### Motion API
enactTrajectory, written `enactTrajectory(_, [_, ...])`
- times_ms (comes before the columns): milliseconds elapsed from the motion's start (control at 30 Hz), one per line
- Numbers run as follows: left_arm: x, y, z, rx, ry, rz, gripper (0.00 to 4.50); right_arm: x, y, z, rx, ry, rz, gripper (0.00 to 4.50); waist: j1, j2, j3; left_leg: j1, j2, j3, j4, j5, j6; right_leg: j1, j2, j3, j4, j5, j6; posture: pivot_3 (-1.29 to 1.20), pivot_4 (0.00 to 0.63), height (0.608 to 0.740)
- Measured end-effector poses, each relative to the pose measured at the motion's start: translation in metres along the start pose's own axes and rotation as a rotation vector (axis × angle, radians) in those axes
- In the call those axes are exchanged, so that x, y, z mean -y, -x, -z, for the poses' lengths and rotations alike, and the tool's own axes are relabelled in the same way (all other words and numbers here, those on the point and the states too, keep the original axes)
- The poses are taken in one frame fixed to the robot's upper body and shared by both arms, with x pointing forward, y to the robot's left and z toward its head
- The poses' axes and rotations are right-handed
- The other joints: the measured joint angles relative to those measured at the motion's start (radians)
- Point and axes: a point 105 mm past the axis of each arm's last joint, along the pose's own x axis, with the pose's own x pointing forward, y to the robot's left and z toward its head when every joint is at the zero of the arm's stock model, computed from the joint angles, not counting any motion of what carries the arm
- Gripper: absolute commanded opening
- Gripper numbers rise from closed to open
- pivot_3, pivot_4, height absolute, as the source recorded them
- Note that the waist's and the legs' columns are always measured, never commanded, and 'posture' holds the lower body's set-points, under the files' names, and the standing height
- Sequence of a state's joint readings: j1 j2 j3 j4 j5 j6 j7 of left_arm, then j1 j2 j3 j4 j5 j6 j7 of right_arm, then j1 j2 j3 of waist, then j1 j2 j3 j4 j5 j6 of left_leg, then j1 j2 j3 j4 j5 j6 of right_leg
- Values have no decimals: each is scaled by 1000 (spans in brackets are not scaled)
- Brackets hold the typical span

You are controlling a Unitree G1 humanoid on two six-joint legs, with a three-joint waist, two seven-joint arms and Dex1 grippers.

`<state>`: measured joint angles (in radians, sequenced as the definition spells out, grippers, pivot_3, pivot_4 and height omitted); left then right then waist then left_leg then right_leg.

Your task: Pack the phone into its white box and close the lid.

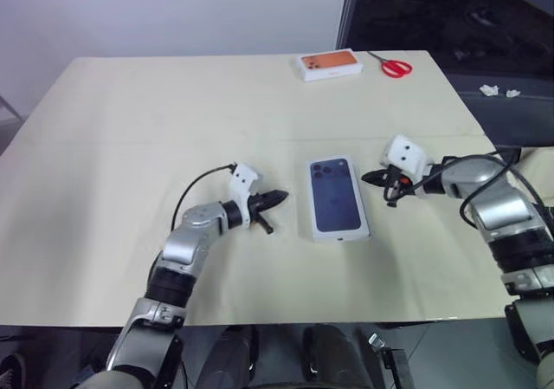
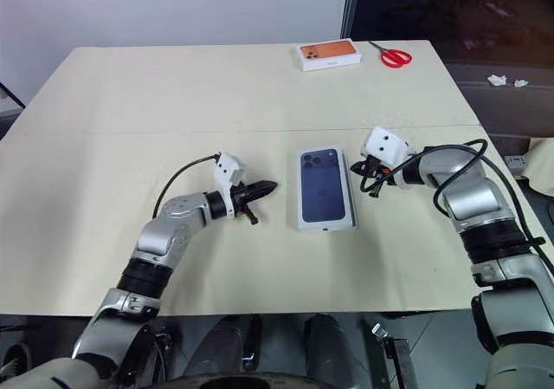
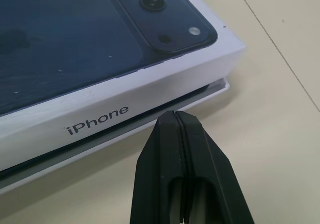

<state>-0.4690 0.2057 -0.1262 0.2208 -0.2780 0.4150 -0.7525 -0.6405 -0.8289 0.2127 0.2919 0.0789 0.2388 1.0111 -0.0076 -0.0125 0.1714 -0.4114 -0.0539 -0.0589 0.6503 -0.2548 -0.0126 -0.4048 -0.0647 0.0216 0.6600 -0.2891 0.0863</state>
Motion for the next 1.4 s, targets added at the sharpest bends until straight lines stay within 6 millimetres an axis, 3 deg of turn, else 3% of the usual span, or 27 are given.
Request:
enactTrajectory(433, [28,-39,1,-51,-11,128,0,-10,-6,5,-30,32,-11,37,15,1,-1,2,-1,0,0,0,0,2,0,0,0,0,0,0,150,740])
enactTrajectory(833, [37,-51,-2,-26,38,150,0,-13,10,14,-106,89,-34,37,20,0,0,2,-2,0,2,0,0,4,0,-1,-1,0,0,0,150,740])
enactTrajectory(1400, [39,-51,-12,13,63,144,0,-14,7,19,-140,108,-32,37,19,0,0,2,-1,0,1,1,-1,3,0,-1,-1,0,0,0,150,740])
